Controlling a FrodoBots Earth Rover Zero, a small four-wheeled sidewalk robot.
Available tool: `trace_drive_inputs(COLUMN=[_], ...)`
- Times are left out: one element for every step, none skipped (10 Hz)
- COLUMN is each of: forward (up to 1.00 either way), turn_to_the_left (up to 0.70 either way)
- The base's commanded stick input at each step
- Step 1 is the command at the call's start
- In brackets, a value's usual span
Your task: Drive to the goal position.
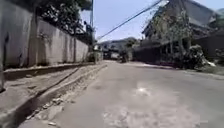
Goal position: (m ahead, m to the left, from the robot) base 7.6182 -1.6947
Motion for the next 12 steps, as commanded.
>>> trace_drive_inputs(forward=[1.00, 1.00, 1.00, 1.00, 1.00, 1.00, 1.00, 1.00, 1.00, 1.00, 1.00, 1.00], turn_to_the_left=[0.00, 0.00, 0.00, 0.00, 0.00, 0.00, 0.00, 0.00, 0.00, 0.00, 0.00, 0.00])
